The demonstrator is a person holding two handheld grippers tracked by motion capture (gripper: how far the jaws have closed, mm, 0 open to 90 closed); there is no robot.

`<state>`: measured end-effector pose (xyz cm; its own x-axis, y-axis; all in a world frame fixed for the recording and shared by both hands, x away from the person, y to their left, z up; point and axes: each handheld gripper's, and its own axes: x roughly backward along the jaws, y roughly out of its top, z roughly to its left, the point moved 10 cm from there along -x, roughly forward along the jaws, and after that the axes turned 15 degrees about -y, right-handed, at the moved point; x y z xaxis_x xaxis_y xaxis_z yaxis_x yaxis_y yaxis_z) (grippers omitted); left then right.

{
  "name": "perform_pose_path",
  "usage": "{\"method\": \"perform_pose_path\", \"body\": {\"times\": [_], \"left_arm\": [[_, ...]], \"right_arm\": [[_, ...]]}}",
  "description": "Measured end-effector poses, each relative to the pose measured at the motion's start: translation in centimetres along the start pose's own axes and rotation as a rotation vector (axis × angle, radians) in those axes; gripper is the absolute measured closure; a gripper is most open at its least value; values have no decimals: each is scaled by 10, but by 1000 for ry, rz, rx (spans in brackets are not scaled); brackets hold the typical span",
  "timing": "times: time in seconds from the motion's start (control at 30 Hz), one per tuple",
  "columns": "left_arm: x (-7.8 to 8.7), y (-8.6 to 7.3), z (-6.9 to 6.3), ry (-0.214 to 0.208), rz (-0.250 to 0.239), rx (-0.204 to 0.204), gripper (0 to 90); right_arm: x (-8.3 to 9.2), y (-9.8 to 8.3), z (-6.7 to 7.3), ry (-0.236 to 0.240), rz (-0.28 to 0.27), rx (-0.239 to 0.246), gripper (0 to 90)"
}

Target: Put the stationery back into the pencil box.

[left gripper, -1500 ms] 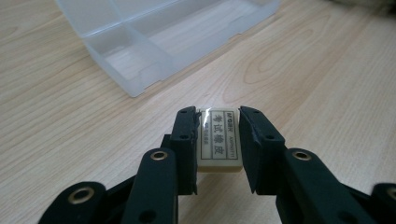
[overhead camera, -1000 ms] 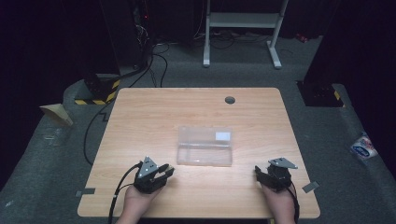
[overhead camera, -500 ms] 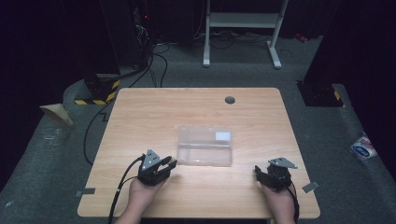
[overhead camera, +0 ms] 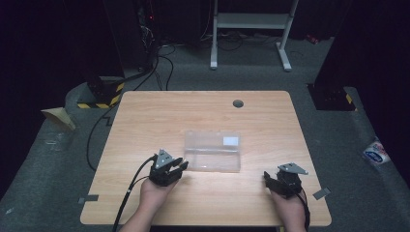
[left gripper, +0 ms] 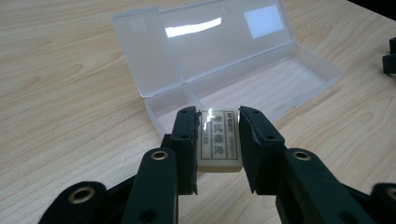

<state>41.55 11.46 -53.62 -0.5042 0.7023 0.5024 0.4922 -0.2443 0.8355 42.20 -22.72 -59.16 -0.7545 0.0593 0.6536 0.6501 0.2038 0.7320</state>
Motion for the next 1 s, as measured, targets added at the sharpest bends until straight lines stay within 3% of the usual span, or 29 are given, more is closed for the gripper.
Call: {"method": "perform_pose_path", "body": {"times": [0.43,0.57,0.63,1.0], "left_arm": [[-11,16,8,18,19,-11,680],[-15,18,9,17,20,-5,680],[-17,18,10,12,13,24,680],[-24,21,14,31,34,36,679]], "right_arm": [[0,0,0,2,0,1,335],[0,0,0,2,0,1,335],[0,0,0,2,0,1,335],[0,0,0,0,2,-2,336]]}}
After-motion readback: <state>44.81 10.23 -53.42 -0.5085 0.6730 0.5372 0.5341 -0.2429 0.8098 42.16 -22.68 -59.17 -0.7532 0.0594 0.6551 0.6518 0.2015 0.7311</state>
